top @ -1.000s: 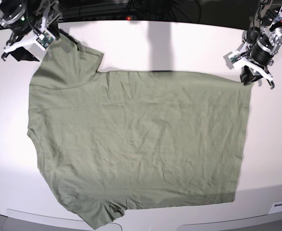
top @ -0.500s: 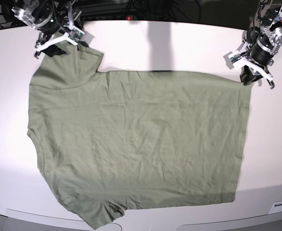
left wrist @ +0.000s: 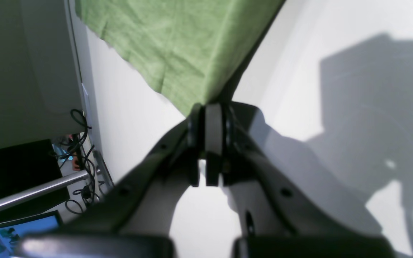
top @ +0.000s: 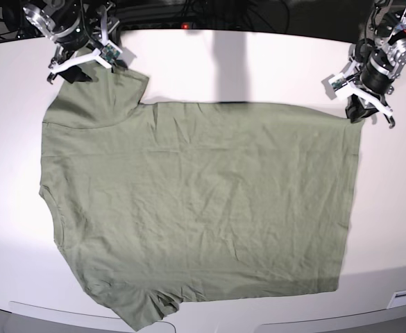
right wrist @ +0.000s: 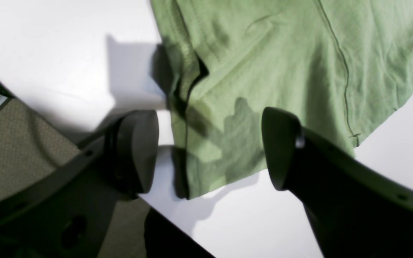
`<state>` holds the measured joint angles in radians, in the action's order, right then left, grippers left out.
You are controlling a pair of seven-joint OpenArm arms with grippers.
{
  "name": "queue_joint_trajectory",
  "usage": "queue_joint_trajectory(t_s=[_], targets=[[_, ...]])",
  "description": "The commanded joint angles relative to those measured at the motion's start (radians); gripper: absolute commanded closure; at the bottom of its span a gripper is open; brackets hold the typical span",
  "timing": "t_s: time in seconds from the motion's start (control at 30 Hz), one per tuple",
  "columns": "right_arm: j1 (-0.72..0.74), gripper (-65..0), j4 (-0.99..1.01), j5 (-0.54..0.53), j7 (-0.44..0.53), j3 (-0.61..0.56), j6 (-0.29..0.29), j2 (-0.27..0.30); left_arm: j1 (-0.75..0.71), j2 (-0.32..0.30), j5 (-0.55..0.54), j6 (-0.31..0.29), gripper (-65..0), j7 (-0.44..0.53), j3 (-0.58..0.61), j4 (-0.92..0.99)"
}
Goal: Fold the T-shirt properly
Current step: 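Grasp the shoulder edge by the sleeve with the right gripper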
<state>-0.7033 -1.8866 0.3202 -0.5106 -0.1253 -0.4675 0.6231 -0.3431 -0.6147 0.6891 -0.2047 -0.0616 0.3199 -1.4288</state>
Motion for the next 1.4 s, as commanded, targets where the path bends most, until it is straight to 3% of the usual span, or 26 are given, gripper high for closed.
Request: queue_joint_trajectory(t_s=[0.0,0.13,0.43,0.63,0.8,0.93,1.07,1.13,1.27,1.37], targets=[[-0.010,-44.9,0.018,0.035,-0.090,0.002,-0.008,0.011,-0.051,0.019,-0.016,-0.108,0.0,0.003,0.030,0.026],[-0.010,-44.9,0.026,0.051,-0.197,0.002,-0.045,0.021,-0.051,0.019,-0.016,-0.108,0.0,0.003,0.030,0.026],[-0.015,-44.9,0.026,0.051,-0.208,0.000,-0.163,0.136,-0.051,0.019,-0.016,-0.108,0.0,0.003,0.030,0.026],[-0.014,-44.9,0.039,0.050,-0.039,-0.001,-0.166,0.164,-0.051,0.019,-0.016,-0.108,0.0,0.003,0.030,0.026],[-0.014,-44.9,0.099,0.151,-0.003,-0.036,-0.165,0.164,-0.051,0.019,-0.016,-0.108,0.0,0.003,0.030,0.026],[-0.012,-44.9,0.176,0.237,0.090,-0.111,-0.164,0.164,-0.051,0.019,-0.016,-0.108,0.0,0.003,0.030,0.026],[-0.012,-44.9,0.206,0.331,0.100,-0.206,-0.152,0.164,-0.051,0.019,-0.016,-0.108,0.0,0.003,0.030,0.026],[-0.011,-42.2,0.206,0.335,0.101,-0.241,-0.138,0.164,-0.051,0.019,-0.016,-0.108,0.0,0.003,0.030,0.026],[-0.012,-27.1,0.206,0.335,0.104,-0.287,-0.104,0.163,-0.051,0.019,-0.016,-0.108,0.0,0.003,0.030,0.026],[-0.011,-24.5,0.206,0.335,0.117,-0.295,-0.068,0.163,-0.051,0.019,-0.016,-0.108,0.0,0.003,0.030,0.026]])
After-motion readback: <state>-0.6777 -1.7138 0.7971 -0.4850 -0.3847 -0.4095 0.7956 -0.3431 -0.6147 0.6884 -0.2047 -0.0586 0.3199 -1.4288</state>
